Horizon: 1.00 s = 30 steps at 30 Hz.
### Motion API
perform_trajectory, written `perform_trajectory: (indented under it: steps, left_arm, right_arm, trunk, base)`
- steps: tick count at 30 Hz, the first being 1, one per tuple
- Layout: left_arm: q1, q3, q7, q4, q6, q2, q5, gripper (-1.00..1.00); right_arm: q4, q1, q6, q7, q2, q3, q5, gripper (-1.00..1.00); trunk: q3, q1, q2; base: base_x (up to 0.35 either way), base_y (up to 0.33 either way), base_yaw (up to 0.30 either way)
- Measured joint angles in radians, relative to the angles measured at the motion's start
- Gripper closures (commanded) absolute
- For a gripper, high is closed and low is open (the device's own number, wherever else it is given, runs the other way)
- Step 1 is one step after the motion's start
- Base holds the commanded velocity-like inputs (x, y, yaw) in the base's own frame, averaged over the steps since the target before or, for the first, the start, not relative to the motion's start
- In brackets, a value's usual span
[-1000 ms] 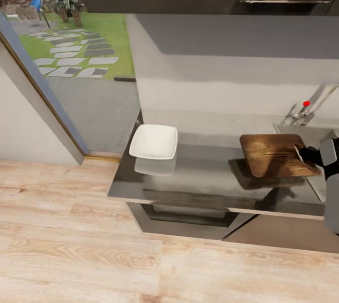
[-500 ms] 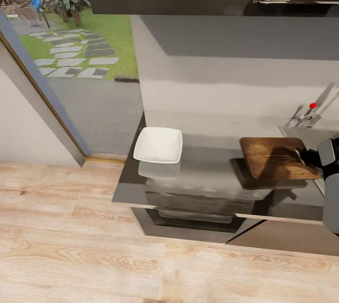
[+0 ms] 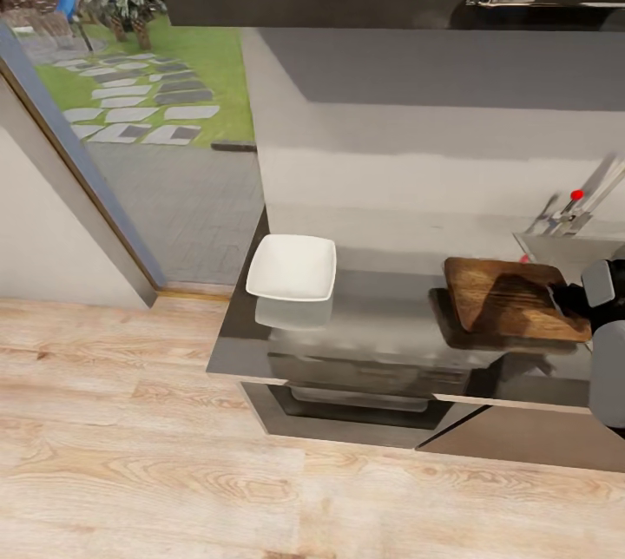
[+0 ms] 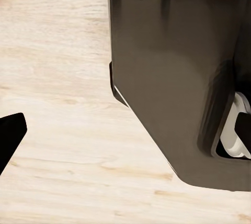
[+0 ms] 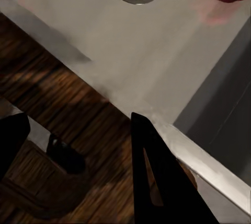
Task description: In the kitchen, take the Vidalia onion out of the sink, dice it on the chopping board with the paring knife, put the diced onion into the bowl on the countertop, then place both the paring knife and the chopping board into the sink.
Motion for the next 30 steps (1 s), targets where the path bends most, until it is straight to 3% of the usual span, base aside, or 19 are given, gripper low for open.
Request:
perform_trajectory:
  steps: [8,30]
  left_arm:
    - [0.000,0.000,0.000,0.000,0.000,0.000,0.000,-1.00]
    - [0.000,0.000,0.000,0.000,0.000,-0.002,0.000,-1.00]
  right_arm:
    - [0.006,0.000,0.003,0.000,0.020,0.001,0.008,1.00]
    - [0.006,0.000,0.010,-0.003,0.027,0.002,0.014,1.00]
  trunk:
    - [0.000,0.000,0.000]
    - [0.000,0.000,0.000]
  base:
    - [0.000,0.000,0.000]
    - [0.000,0.000,0.000]
